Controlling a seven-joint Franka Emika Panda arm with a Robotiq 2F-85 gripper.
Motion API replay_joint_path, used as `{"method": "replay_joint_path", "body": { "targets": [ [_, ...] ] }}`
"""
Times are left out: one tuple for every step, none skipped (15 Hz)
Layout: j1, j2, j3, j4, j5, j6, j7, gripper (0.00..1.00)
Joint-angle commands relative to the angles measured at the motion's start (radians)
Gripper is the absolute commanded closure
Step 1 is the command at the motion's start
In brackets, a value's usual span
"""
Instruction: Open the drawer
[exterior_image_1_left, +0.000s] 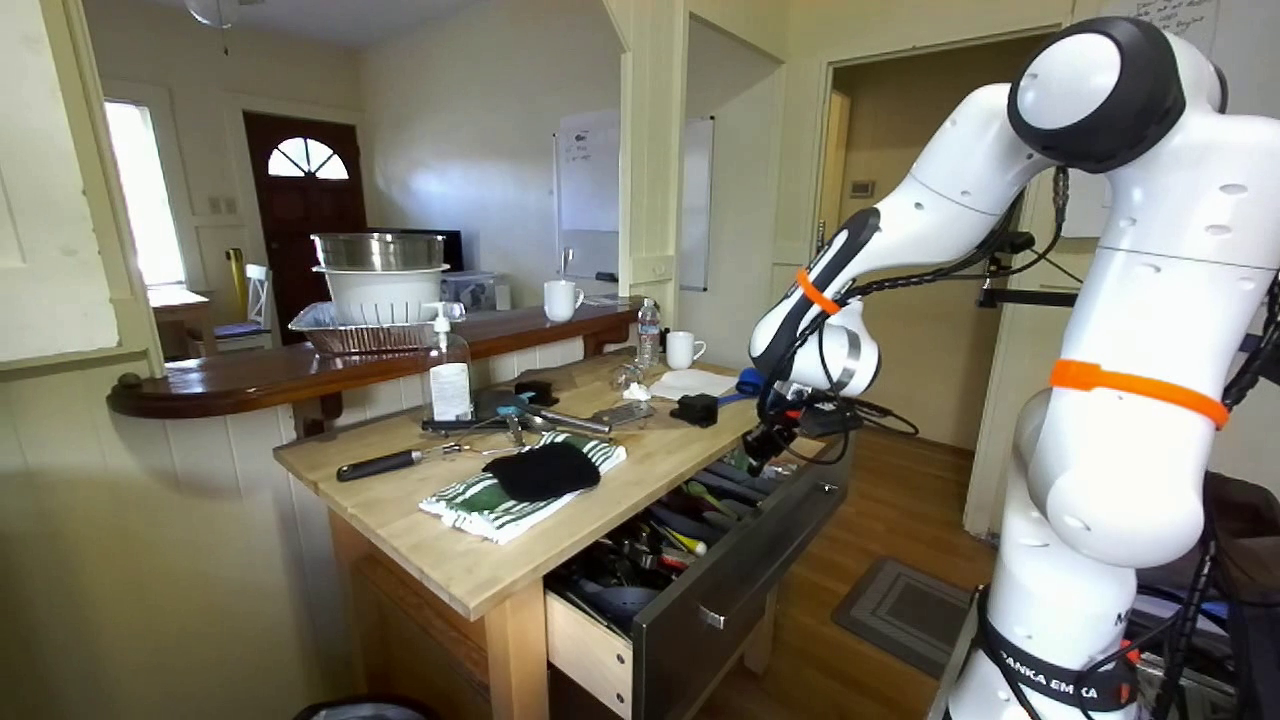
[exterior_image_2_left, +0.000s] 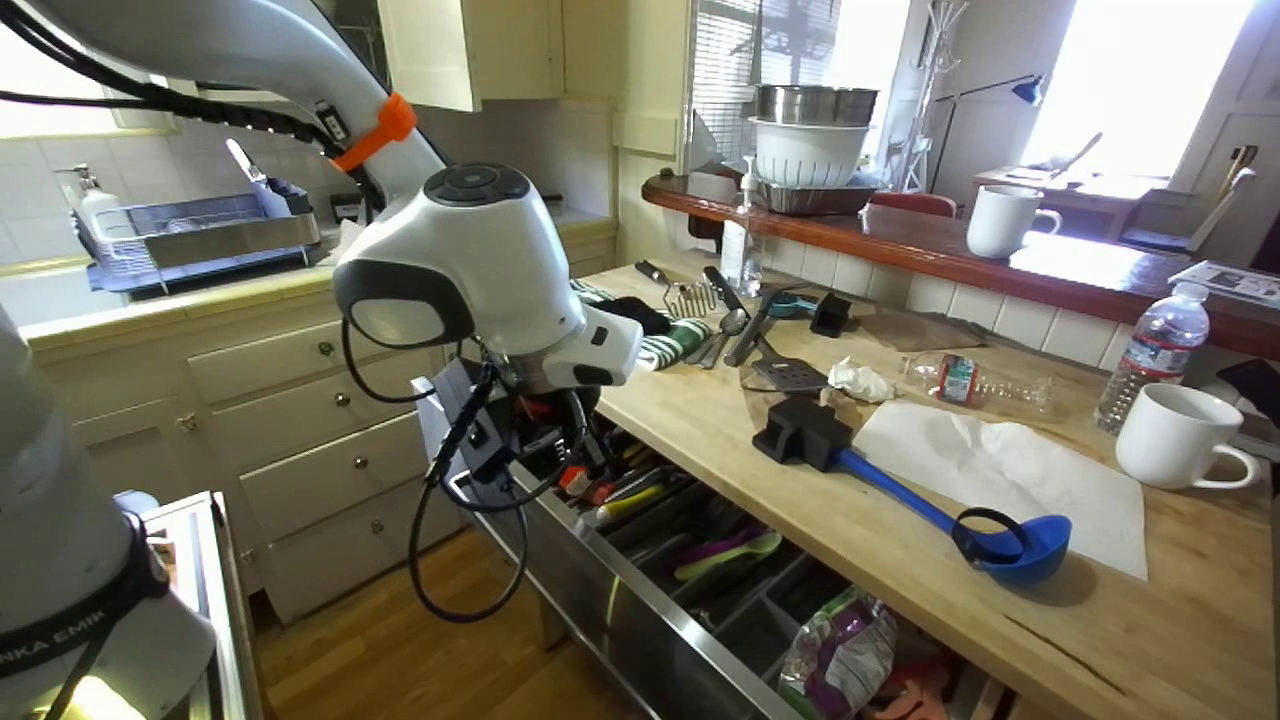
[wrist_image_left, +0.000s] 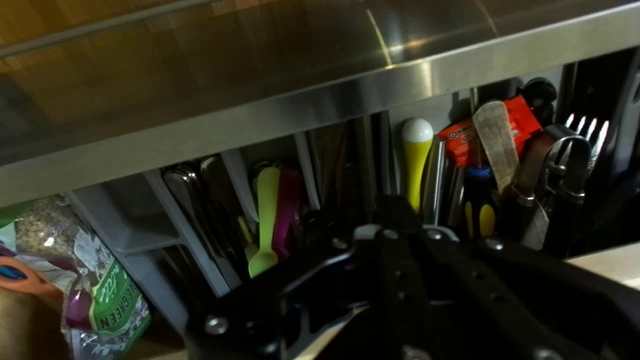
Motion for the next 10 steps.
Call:
{"method": "replay_joint_path", "body": {
  "targets": [
    [0.054, 0.055, -0.019, 0.006, 0.1, 0.08, -0.114, 1.0],
    [0.066, 0.058, -0.02, 0.007, 0.135, 0.089, -0.144, 1.0],
    [0.079, 0.057, -0.021, 0.008, 0.173, 0.099, -0.179, 1.0],
    [0.09, 0.059, -0.022, 0.012, 0.211, 0.107, -0.212, 1.0],
    [0.101, 0.063, -0.023, 0.018, 0.25, 0.107, -0.243, 1.0],
    [0.111, 0.07, -0.025, 0.024, 0.287, 0.107, -0.279, 1.0],
    [0.121, 0.074, -0.027, 0.031, 0.329, 0.107, -0.321, 1.0],
    [0.129, 0.085, -0.029, 0.041, 0.371, 0.108, -0.363, 1.0],
    [0.136, 0.098, -0.032, 0.053, 0.421, 0.091, -0.399, 1.0],
    [0.14, 0.113, -0.034, 0.065, 0.465, 0.083, -0.44, 1.0]
  ]
}}
